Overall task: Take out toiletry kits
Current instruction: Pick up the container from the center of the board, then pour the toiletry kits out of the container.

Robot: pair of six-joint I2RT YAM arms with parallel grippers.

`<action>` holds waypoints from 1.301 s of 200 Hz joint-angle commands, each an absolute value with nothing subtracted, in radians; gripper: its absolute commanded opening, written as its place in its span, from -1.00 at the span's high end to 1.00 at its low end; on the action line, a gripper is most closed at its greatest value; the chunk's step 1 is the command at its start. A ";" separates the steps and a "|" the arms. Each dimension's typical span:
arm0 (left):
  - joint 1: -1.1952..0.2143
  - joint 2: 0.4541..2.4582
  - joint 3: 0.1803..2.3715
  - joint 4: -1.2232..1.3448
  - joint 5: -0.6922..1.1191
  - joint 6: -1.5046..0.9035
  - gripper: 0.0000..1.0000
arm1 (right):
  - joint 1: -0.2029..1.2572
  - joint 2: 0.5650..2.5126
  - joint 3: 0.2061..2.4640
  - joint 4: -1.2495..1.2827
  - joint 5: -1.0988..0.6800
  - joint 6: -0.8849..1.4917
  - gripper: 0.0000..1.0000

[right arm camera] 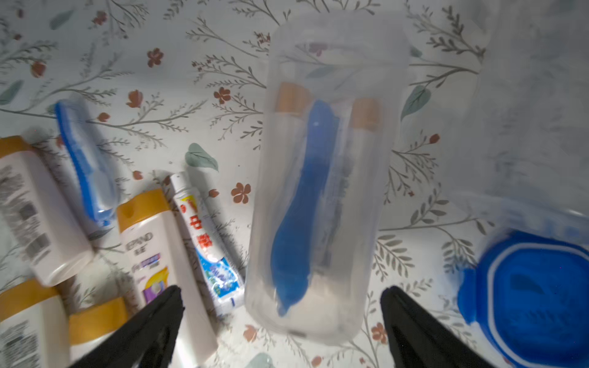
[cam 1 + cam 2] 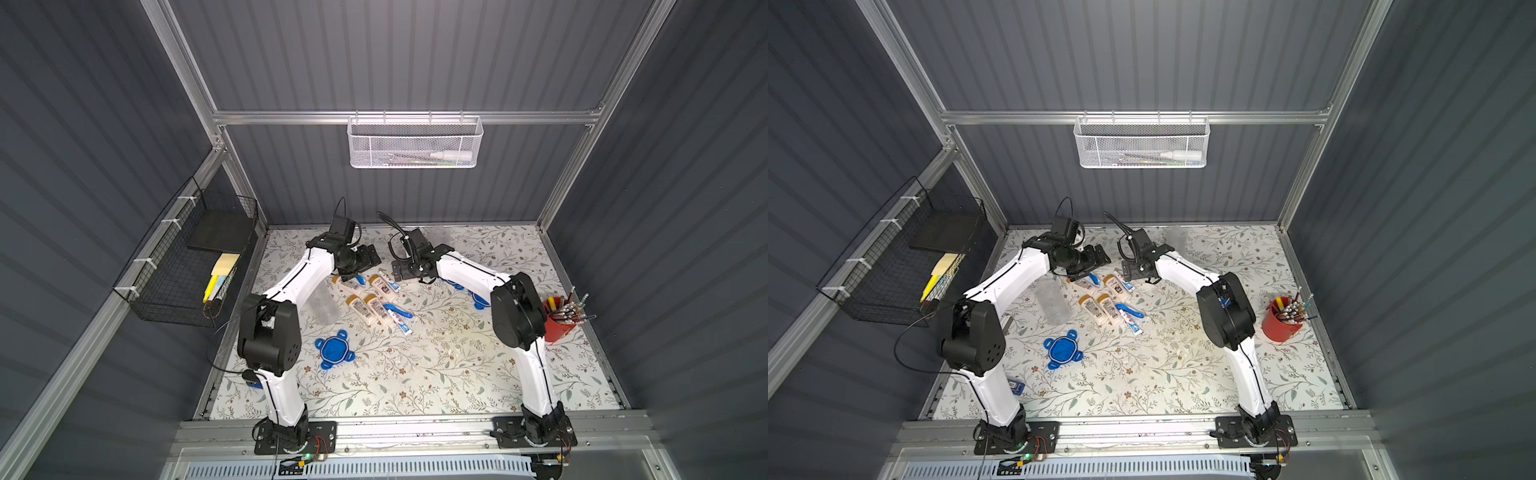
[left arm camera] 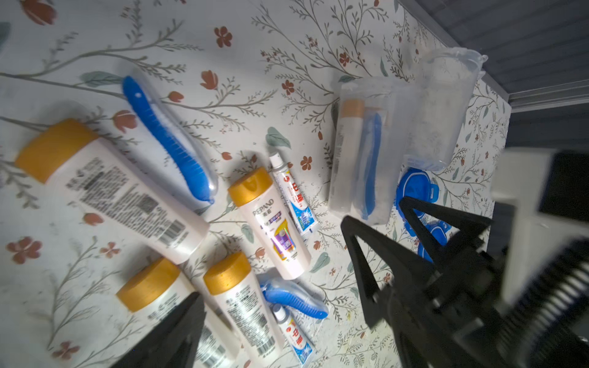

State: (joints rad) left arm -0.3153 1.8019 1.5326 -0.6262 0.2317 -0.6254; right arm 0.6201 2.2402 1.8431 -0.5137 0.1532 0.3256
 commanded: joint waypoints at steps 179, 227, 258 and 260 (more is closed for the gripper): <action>-0.265 1.551 1.311 -0.610 0.278 -0.604 -0.91 | 0.578 2.094 1.766 -0.789 -0.118 0.218 -0.06; -0.264 1.494 1.263 -0.576 0.322 -0.616 -0.91 | 0.633 1.971 1.720 -1.044 -0.180 0.208 -0.02; -0.264 1.480 1.253 -0.572 0.365 -0.611 -0.93 | 0.700 2.027 1.845 -1.289 -0.163 0.176 -0.01; -0.264 1.479 1.252 -0.571 0.366 -0.611 -0.93 | 0.704 2.030 1.850 -1.297 -0.160 0.175 -0.01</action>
State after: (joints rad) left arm -0.2684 1.5089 1.2667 -0.5800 0.3187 -0.6216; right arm 0.6540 1.9995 1.7588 -1.0721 -0.1459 0.2150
